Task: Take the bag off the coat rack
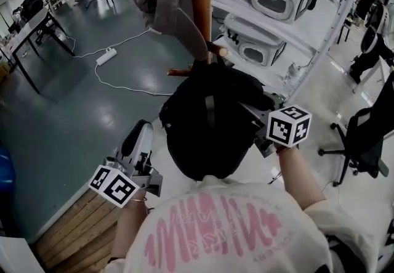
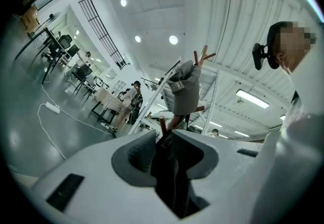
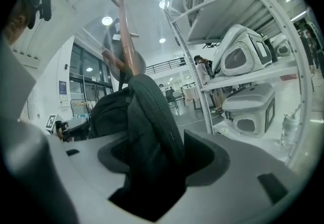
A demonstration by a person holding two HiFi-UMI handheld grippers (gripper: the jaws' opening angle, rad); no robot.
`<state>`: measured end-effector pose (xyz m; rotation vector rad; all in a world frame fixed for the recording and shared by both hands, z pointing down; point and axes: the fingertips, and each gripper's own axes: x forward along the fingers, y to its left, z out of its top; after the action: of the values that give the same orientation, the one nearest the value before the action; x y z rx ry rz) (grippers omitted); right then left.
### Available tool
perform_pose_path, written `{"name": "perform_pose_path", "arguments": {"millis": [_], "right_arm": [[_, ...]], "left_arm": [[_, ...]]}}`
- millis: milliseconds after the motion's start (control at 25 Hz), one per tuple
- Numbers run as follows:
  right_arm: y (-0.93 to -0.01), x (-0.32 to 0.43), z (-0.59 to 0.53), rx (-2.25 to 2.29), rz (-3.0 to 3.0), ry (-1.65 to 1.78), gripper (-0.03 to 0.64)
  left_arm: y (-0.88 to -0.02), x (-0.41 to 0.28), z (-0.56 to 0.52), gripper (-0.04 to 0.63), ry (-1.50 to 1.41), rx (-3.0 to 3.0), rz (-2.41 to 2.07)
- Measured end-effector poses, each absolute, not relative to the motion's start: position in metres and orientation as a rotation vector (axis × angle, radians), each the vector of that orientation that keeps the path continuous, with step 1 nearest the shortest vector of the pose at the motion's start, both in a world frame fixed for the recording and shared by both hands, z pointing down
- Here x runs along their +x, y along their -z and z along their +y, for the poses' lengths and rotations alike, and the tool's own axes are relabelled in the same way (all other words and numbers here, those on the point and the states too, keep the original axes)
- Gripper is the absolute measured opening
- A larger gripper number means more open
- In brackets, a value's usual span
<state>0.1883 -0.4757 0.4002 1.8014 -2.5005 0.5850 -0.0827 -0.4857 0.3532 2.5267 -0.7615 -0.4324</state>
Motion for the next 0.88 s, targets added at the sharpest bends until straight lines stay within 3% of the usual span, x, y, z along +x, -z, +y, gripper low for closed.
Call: {"name": "perform_pose_path", "arguments": {"millis": [120, 440, 880], "right_arm": [[-0.4, 0.188, -0.476, 1.799, -2.514, -0.576, 0.278], [-0.402, 0.189, -0.478, 1.791, -2.52, -0.576, 0.278], [-0.405, 0.191, -0.479, 1.821, -2.526, -0.561, 0.281]], "left_arm": [[-0.34, -0.077, -0.484, 0.163, 0.494, 2.563, -0.667], [-0.355, -0.038, -0.482, 0.312, 0.273, 2.705, -0.583], [-0.353, 0.005, -0.499, 0.336, 0.153, 2.823, -0.607]]}}
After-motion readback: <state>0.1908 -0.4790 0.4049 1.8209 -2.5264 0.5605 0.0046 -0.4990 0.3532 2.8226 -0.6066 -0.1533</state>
